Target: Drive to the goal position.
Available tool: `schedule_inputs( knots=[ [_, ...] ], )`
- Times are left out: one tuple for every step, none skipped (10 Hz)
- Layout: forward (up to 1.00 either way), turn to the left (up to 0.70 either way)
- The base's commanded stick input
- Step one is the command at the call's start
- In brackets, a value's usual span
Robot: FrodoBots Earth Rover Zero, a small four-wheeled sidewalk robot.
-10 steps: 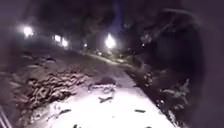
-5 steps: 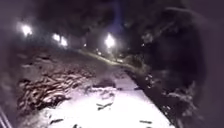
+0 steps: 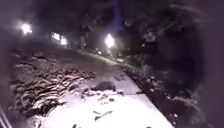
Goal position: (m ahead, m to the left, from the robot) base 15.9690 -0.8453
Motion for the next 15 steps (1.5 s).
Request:
schedule_inputs(
  knots=[
    [0.45, 0.00],
    [0.45, 0.00],
    [0.45, 0.07],
    [0.45, 0.27],
    [0.45, 0.27],
    [0.45, 0.19],
    [0.45, 0.00],
    [0.45, 0.00],
    [0.45, 0.00],
    [0.45, 0.00],
    [0.45, 0.00],
    [0.45, 0.00],
    [0.45, 0.00],
    [0.45, 0.00],
    [0.45, 0.00]
  ],
)
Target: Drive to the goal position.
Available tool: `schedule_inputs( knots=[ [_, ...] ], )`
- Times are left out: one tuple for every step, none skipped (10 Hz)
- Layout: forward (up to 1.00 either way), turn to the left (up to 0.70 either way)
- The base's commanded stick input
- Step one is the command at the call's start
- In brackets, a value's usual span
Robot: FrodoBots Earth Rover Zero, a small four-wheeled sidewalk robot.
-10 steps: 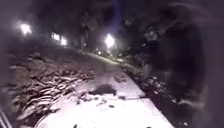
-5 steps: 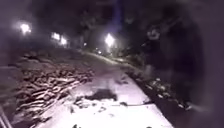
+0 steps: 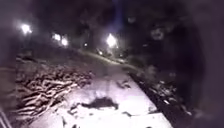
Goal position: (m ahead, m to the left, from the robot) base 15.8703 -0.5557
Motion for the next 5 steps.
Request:
schedule_inputs(
  knots=[
    [0.45, 0.00],
    [0.45, 0.00],
    [0.45, 0.00],
    [0.45, 0.00],
    [0.45, 0.00]
  ],
)
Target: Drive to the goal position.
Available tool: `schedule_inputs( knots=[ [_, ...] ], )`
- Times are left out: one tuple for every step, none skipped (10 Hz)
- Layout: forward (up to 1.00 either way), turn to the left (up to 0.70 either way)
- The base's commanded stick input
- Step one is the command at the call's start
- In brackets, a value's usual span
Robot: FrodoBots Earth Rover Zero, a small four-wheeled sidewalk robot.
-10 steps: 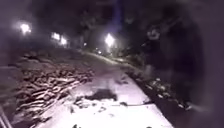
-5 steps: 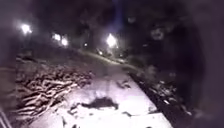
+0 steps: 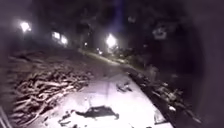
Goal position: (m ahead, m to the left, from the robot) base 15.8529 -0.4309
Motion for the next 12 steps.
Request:
schedule_inputs(
  knots=[
    [0.45, 0.00],
    [0.45, 0.00],
    [0.45, 0.00],
    [0.45, 0.00],
    [0.45, 0.00],
    [0.45, 0.00],
    [0.45, 0.00],
    [0.45, 0.00],
    [0.45, 0.00],
    [0.45, 0.00],
    [0.45, 0.00],
    [0.45, 0.00]
  ],
)
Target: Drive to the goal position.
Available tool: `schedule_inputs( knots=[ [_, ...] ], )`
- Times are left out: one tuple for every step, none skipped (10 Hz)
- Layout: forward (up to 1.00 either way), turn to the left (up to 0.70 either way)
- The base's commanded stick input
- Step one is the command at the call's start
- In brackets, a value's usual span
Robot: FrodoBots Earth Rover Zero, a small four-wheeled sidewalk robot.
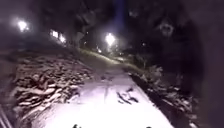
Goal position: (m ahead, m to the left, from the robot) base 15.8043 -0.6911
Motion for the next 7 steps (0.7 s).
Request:
schedule_inputs(
  knots=[
    [0.45, 0.00],
    [0.45, 0.00],
    [0.45, 0.00],
    [0.45, 0.00],
    [0.45, 0.00],
    [0.45, 0.00],
    [0.45, 0.00]
  ],
)
